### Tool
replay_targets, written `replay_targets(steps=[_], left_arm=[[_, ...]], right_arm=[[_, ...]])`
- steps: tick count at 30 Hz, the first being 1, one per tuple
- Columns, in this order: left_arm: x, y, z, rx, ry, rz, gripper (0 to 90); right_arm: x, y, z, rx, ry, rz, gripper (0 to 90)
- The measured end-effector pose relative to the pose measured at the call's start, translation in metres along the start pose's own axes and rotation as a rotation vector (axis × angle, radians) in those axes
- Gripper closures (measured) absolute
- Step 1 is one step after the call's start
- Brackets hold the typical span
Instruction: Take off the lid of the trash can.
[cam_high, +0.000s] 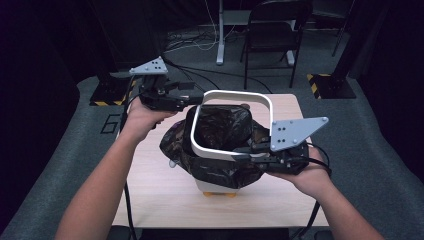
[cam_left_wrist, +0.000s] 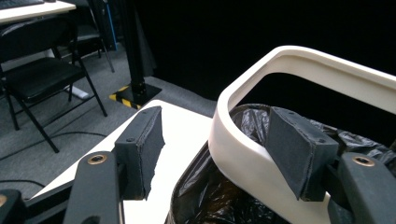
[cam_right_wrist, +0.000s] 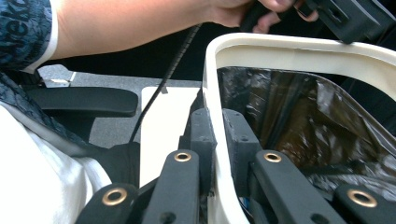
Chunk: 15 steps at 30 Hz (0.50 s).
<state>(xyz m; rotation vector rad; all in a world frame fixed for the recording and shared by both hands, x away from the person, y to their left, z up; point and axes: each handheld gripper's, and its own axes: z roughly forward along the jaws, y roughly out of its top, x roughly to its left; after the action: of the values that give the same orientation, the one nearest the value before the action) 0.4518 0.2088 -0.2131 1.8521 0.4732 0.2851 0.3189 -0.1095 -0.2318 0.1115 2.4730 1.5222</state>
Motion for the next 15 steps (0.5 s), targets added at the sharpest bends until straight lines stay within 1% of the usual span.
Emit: replay_targets(steps=[2, 7, 8, 9, 15], left_arm=[[-0.002, 0.000, -0.003, -0.002, 0.001, 0.011, 36.8], [-0.006, -0.005, -0.008, 0.006, -0.001, 0.023, 37.6], [-0.007, -0.006, -0.009, 0.009, 0.000, 0.025, 38.0], [-0.007, -0.008, -0.010, 0.013, 0.002, 0.028, 38.0], [-0.008, -0.018, -0.016, 0.018, 0.006, 0.030, 38.9]], right_arm=[[-0.001, -0.002, -0.003, 0.000, -0.015, 0.004, 83.8], [-0.005, -0.007, -0.014, -0.021, -0.049, 0.024, 83.8], [-0.006, -0.009, -0.018, -0.025, -0.066, 0.028, 83.7], [-0.006, -0.009, -0.018, -0.025, -0.066, 0.028, 83.7], [-0.010, -0.015, -0.026, -0.022, -0.100, 0.045, 83.7]])
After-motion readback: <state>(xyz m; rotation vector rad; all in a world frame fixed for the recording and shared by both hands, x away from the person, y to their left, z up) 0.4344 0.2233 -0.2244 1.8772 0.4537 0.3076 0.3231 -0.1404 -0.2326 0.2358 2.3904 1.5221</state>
